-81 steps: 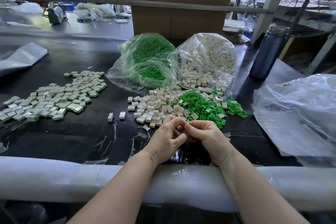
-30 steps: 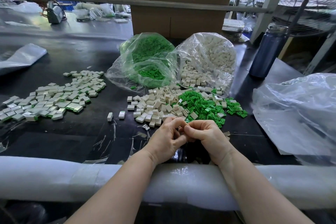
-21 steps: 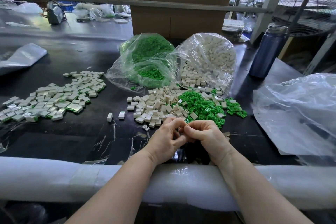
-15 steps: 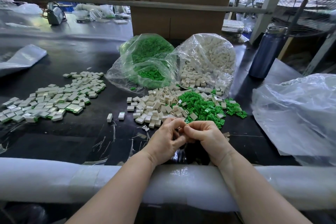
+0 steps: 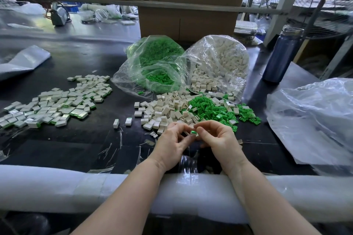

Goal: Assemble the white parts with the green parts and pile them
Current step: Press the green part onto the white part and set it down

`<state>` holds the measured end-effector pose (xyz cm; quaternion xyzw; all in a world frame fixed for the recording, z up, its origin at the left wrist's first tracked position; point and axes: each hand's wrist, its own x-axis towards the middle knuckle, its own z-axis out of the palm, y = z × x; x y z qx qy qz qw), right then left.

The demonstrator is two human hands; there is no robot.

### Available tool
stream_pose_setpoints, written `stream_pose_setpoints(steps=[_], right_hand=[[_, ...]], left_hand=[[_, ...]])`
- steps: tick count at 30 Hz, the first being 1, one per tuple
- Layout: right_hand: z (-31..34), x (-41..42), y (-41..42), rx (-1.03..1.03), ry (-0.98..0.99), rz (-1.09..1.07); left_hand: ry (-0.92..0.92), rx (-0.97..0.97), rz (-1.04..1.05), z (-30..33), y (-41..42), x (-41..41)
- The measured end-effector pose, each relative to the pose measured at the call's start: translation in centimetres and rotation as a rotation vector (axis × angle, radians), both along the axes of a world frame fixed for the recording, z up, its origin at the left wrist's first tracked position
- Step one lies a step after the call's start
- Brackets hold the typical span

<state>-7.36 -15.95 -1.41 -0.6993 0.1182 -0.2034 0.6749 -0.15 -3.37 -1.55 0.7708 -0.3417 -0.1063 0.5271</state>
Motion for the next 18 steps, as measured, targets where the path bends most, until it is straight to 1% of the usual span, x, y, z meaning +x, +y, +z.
stream_pose_setpoints(steps=[4,9,14,18], right_hand=[[0.14,-0.14,0.10,-0.105,0.002,-0.008],[-0.09,0.18,0.05,-0.231,0.084,-0.015],[-0.15,0.20,0.05,-0.243,0.104,-0.005],[-0.09,0.26,0.11,-0.209,0.084,-0.014]], left_hand=[[-0.036,0.030,0.007,-0.25,-0.04,0.09],[-0.052,0.038,-0.003,-0.29,-0.14,0.07],[-0.051,0.025,0.010,-0.21,-0.14,0.00],[-0.029,0.013,0.018,-0.14,-0.14,-0.07]])
